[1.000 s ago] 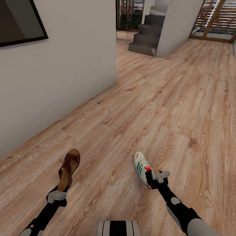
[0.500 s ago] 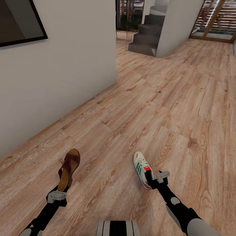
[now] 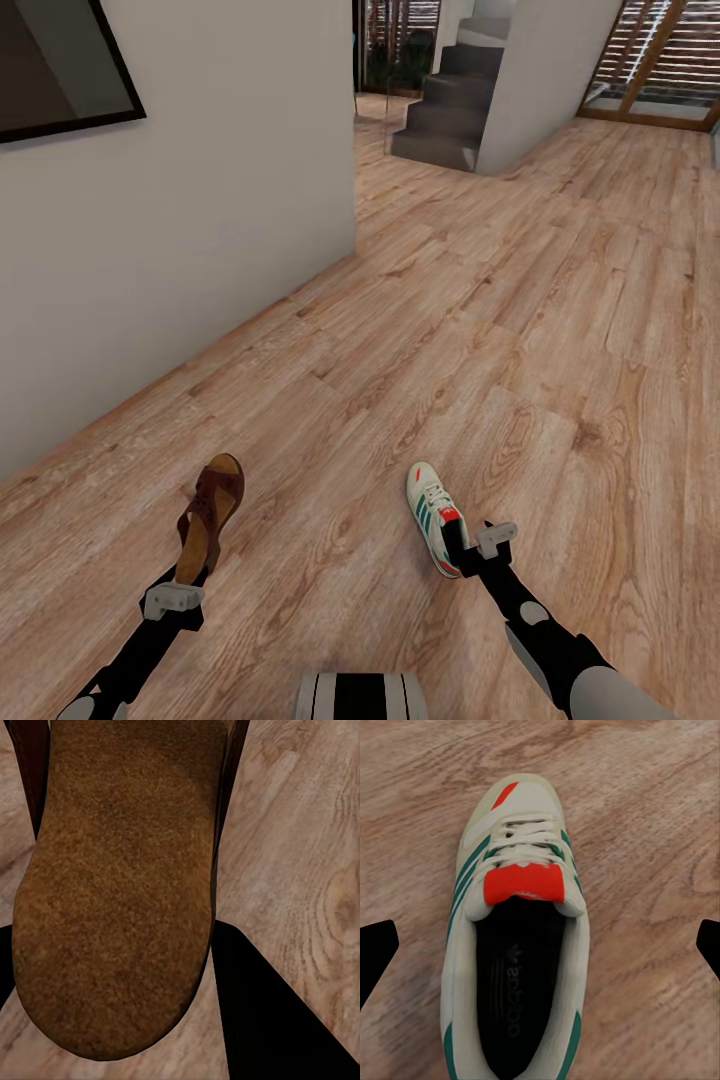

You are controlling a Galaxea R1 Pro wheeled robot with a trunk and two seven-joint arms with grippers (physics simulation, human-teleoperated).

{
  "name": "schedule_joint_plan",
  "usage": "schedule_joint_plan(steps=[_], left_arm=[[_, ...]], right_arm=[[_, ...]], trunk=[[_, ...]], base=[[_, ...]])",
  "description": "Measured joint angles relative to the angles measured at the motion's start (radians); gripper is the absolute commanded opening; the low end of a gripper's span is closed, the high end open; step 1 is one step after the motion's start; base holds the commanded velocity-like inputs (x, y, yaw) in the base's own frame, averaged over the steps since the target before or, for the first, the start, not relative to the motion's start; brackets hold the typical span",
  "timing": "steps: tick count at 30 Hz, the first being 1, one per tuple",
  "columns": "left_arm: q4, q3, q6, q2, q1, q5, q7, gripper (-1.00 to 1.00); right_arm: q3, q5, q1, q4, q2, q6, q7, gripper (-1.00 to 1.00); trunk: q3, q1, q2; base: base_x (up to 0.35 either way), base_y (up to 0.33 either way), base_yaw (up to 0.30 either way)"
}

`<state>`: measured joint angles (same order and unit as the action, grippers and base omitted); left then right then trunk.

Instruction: Pick up the two gym shoes and the two sandals from the corridor floor and place them onto the hallstand (shoe rack) in the corridor, making sure they are on the rack and not on the floor. Arrange them so the two gym shoes are next to each other and the two sandals are next to each other.

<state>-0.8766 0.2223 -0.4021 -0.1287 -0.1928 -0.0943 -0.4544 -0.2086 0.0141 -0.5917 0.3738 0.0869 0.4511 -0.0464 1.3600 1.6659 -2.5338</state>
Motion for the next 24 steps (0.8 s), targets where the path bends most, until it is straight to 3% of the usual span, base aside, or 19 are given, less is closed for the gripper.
schedule_joint_plan(steps=[24], left_arm=[[0.0, 0.0, 0.0, 0.0, 0.0, 0.0, -0.001, -1.0]], right_arm=[[0.001, 0.0, 0.0, 0.001, -0.001, 0.0, 0.0, 1.0]], trunk=[[0.0, 0.0, 0.0]], base=[[0.05, 0.0, 0.0]])
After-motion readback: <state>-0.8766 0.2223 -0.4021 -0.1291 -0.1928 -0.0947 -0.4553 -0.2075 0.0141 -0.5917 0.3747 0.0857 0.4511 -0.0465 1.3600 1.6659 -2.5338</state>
